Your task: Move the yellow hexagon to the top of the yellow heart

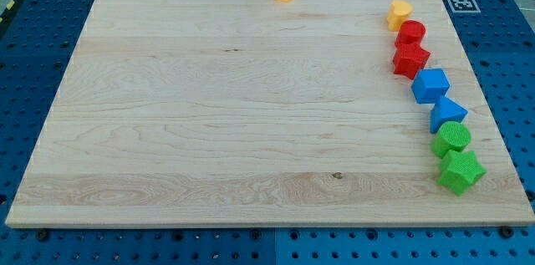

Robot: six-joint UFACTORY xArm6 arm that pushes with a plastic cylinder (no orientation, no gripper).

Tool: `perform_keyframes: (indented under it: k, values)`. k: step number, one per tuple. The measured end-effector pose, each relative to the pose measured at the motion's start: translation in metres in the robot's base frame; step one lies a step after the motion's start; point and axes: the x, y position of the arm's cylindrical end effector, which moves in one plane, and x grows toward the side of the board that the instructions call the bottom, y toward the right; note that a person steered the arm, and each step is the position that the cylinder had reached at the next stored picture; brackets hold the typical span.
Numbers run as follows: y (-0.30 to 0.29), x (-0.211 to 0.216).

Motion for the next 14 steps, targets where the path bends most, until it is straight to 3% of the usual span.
perform_keyframes:
  k: [4, 11, 14]
  values:
    - [0.063, 0.029]
    - [0.189, 0.016]
    - [0.198, 0.016]
